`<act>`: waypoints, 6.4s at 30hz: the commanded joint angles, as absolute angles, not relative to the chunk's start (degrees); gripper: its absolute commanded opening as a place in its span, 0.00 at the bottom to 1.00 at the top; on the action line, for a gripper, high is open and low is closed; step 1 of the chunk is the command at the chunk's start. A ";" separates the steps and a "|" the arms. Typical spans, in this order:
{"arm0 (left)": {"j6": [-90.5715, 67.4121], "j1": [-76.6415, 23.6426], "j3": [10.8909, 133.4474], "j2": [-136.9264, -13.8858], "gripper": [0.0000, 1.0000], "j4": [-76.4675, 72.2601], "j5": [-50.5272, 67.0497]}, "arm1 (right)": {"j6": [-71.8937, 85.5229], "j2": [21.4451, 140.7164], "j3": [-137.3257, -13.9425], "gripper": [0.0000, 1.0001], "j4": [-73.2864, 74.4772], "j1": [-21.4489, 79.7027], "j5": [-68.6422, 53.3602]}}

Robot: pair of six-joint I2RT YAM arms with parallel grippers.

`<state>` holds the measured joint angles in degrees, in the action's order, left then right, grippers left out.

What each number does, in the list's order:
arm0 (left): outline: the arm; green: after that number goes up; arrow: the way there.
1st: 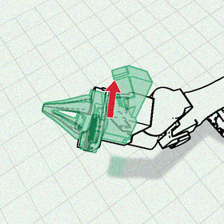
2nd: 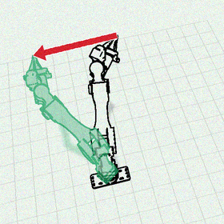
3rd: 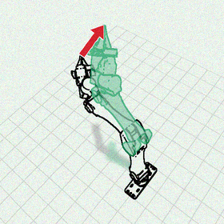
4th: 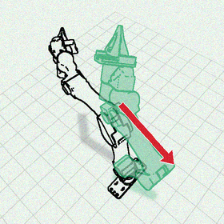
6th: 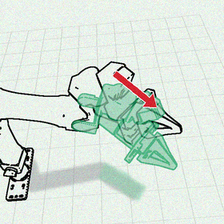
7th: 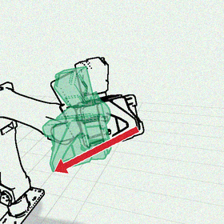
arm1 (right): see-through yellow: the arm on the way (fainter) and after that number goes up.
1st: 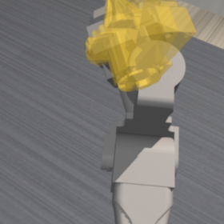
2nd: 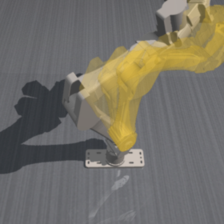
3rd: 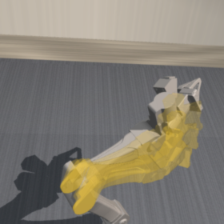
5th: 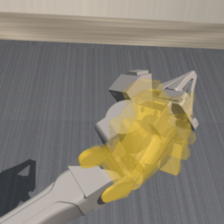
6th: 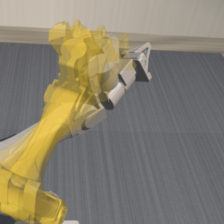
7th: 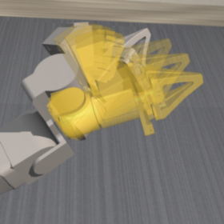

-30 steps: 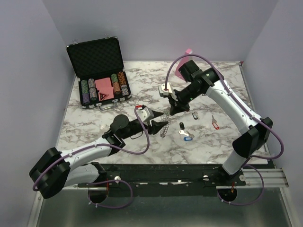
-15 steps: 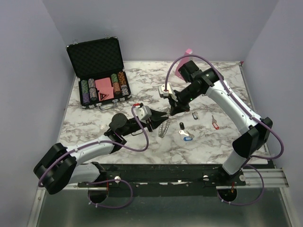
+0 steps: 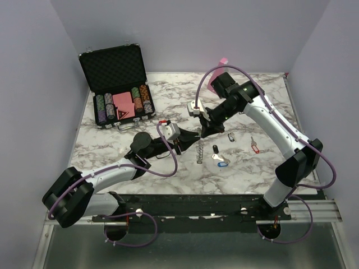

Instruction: Put the keys on the keyring

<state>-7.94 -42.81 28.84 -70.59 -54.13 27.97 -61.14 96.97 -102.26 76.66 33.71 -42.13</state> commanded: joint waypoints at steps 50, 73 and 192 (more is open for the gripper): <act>-16.96 -41.04 14.68 -60.91 0.00 -74.96 31.20 | -66.09 88.68 -88.50 0.50 68.20 33.05 -68.19; -15.73 -38.76 16.08 -63.72 0.00 -87.36 54.66 | -68.81 80.07 -82.09 0.47 70.75 33.05 -64.60; -36.03 -39.20 23.20 -54.32 0.00 -91.23 62.49 | -50.71 85.69 -92.55 0.70 67.85 44.74 -67.15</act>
<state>-35.46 -39.33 21.98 -55.92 -74.52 61.63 -47.03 87.00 -90.85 64.18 44.27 -69.34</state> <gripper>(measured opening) 0.009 0.695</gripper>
